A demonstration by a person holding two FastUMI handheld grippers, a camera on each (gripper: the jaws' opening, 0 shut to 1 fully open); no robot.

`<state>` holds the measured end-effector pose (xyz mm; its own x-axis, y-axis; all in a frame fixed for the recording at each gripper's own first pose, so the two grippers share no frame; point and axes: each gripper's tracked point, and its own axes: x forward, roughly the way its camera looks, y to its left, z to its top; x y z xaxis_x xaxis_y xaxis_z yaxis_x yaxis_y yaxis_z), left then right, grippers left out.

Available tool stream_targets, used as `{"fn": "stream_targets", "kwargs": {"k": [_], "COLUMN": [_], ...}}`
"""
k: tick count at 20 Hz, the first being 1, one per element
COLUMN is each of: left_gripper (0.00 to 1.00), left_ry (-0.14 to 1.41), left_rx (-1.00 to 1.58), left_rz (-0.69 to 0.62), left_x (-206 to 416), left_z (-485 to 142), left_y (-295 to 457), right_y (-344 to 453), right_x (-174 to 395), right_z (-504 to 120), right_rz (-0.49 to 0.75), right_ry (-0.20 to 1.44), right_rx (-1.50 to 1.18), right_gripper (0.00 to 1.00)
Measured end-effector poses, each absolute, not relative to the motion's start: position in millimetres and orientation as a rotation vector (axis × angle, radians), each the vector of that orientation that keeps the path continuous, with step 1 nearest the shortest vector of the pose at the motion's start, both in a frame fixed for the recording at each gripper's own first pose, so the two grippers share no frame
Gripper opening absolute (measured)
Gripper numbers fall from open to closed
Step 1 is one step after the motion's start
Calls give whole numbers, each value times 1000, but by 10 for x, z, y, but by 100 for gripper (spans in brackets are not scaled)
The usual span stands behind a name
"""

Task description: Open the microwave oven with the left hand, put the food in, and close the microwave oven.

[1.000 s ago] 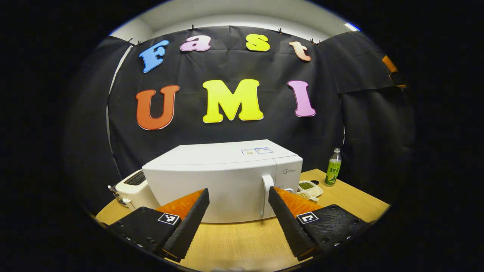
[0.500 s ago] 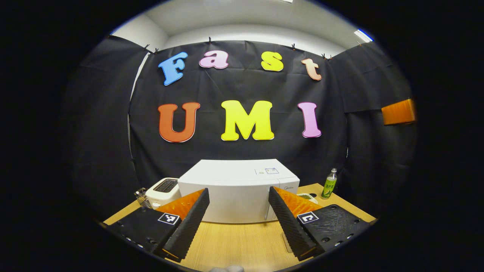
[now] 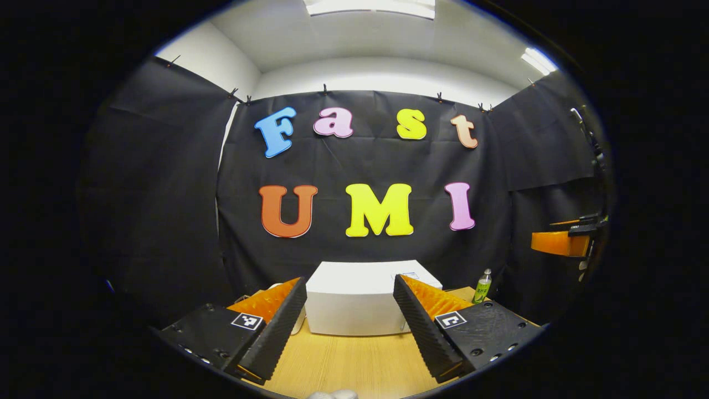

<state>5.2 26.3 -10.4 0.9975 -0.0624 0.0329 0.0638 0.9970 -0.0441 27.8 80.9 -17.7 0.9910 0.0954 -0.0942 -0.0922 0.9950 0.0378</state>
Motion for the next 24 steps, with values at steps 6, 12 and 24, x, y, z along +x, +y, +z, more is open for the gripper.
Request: {"fn": "stream_targets", "kwargs": {"k": [6, 12, 24], "left_gripper": [97, 97, 97], "left_ry": [-40, -46, -53], "left_rx": [-33, -29, -28], "left_rz": [-71, -76, -82], "left_x": [30, -25, -64], "left_z": [-60, -46, -11], "left_y": [302, 310, 239], "right_y": [814, 835, 783], "right_x": [166, 124, 72], "right_z": [-148, -136, -83], "right_rz": [86, 91, 85], "right_ry": [87, 91, 76], "right_rx": [37, 47, 43], "right_gripper": [92, 92, 92]}}
